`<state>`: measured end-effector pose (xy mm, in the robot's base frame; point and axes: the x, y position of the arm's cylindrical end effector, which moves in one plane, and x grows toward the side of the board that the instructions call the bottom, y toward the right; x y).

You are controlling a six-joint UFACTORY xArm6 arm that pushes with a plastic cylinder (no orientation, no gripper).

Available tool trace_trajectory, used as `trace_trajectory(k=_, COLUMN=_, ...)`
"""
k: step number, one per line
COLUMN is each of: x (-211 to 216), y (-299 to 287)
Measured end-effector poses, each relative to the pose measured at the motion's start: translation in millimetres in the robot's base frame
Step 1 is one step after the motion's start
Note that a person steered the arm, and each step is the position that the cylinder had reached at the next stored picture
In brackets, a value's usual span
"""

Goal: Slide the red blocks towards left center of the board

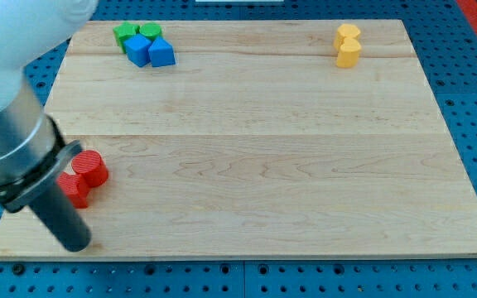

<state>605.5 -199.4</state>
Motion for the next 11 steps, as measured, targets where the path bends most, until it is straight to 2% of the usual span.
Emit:
trace_trajectory(k=1, x=0, y=-37)
trace_trajectory(k=2, x=-12, y=-42)
trace_trajectory(k=3, x=-32, y=-42)
trace_trajectory(k=5, x=-47, y=5)
trace_trajectory(k=8, x=-97, y=-5)
trace_trajectory(k=10, x=-78, y=13)
trace_trajectory(k=11, x=-83, y=17)
